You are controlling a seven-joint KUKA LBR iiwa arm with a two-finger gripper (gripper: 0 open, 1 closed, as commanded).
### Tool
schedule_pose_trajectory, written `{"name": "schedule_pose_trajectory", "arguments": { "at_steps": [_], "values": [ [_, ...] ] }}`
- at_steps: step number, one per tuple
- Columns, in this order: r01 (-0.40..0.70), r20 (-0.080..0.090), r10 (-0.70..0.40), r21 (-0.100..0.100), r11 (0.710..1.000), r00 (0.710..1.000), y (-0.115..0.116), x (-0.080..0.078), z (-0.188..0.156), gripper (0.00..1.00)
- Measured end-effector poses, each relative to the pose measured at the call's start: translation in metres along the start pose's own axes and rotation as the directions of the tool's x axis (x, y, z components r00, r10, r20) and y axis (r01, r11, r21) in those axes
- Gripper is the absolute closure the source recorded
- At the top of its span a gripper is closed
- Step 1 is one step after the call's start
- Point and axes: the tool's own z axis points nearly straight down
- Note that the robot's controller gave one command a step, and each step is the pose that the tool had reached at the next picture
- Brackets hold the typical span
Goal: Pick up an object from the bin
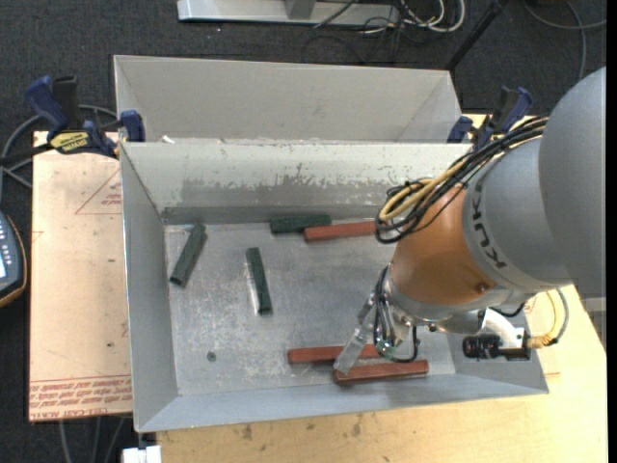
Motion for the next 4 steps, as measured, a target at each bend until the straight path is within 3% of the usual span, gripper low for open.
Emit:
{"name": "schedule_pose_trajectory", "arguments": {
  "at_steps": [1, 2, 4],
  "values": [
    [0.140, 0.003, -0.140, -0.001, 0.990, 0.990, -0.0050, -0.0094, -0.0005, 0.00],
    [0.140, 0.007, -0.140, -0.003, 0.990, 0.990, -0.0044, -0.0107, -0.0026, 1.00],
    [0.139, 0.006, -0.139, -0.004, 0.990, 0.990, -0.0045, -0.0109, -0.0028, 1.00]
  ]
}}
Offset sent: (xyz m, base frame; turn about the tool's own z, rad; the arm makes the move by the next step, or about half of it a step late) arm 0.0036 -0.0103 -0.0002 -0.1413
